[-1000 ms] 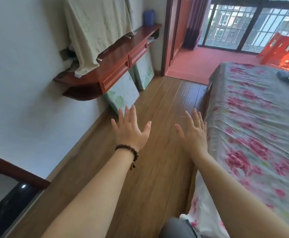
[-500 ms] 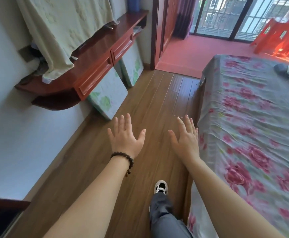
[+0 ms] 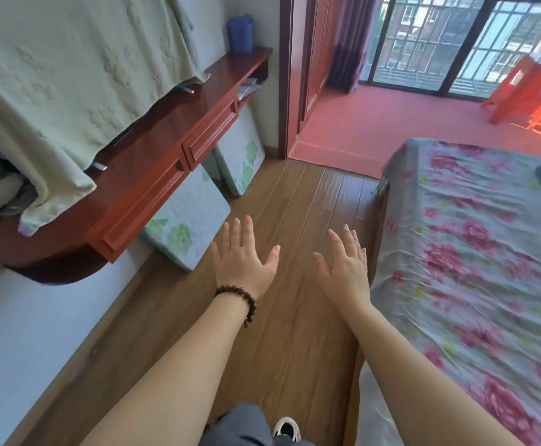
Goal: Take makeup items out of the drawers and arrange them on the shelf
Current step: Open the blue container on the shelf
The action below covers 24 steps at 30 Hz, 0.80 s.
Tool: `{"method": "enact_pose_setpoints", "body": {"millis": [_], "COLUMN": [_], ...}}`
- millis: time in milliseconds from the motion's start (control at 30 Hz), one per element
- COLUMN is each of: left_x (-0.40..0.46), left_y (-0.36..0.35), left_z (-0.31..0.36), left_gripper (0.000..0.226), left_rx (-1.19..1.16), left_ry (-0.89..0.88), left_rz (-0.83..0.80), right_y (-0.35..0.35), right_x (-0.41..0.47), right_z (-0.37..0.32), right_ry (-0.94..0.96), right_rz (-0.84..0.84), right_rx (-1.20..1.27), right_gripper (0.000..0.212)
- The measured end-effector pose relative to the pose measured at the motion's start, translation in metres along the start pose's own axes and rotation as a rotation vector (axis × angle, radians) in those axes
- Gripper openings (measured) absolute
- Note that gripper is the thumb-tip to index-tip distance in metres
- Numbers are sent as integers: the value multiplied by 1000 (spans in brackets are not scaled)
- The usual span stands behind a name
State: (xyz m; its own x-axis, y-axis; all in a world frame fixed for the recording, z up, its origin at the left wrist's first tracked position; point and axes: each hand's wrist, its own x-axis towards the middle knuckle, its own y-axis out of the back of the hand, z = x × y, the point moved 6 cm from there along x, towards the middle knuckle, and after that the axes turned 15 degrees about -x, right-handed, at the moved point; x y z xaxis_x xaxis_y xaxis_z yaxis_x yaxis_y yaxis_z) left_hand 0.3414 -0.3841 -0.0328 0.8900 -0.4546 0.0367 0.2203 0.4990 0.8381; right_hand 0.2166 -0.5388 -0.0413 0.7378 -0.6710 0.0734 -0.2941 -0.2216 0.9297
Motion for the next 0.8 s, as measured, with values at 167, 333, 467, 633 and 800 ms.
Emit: {"method": "enact_pose_setpoints", "body": {"millis": [167, 333, 467, 633, 800], "left_x": [65, 156, 254, 383, 492], "left_y": [-19, -42, -58, -53, -41], "left_z": [1, 7, 12, 21, 39], "left_gripper": [81, 81, 81, 79, 81], "left_rx": [14, 0, -22, -58, -61], "left_ry": [33, 43, 40, 68, 51], "left_rz": [-5, 5, 18, 30, 88], "right_y": [-11, -28, -42, -48, -40], "right_x": [69, 161, 257, 394, 509], "right_z": [10, 11, 4, -11, -39], "right_ry": [-15, -20, -5, 2, 34], "right_rz": [-18, -17, -5, -41, -7], "right_rx": [-8, 3, 6, -33, -17], "right_gripper": [56, 56, 55, 55, 55]}}
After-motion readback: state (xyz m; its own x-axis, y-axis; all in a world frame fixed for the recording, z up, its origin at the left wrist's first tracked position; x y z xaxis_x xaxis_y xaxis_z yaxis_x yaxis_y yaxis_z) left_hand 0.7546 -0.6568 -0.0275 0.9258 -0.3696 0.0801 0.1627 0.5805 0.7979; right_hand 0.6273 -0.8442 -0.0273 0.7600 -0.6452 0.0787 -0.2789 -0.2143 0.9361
